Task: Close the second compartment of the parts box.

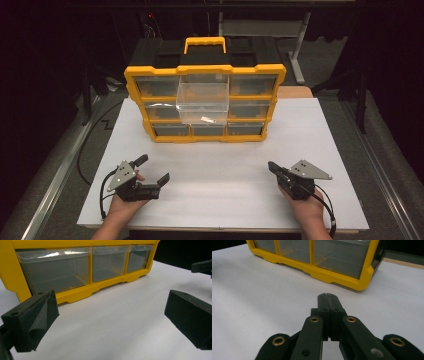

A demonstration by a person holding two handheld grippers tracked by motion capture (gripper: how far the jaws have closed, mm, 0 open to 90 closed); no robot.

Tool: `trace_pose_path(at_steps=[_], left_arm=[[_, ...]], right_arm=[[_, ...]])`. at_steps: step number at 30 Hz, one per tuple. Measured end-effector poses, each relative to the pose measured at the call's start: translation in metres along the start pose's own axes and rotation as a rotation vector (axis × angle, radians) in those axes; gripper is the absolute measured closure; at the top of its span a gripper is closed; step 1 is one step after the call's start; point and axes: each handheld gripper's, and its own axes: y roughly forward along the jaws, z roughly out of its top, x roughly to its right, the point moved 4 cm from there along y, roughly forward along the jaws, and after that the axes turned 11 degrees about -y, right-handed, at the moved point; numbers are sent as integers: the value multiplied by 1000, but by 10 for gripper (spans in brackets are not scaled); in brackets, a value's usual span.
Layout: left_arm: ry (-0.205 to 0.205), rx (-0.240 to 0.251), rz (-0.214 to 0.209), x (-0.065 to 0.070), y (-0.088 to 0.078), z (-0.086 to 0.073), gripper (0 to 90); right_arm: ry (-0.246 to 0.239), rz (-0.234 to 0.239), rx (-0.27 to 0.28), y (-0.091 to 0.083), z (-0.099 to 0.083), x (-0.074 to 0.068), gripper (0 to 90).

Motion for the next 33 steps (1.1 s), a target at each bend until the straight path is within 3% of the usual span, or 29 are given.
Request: trace_pose_path(at_steps=[20,33], left_arm=[[-7,25,-1,-2,0,2,6],[-5,28,-4,0,1,1,6]], right_arm=[[-81,65,55,27,38,-35,900],[-82,112,89,41,65,-53,900]])
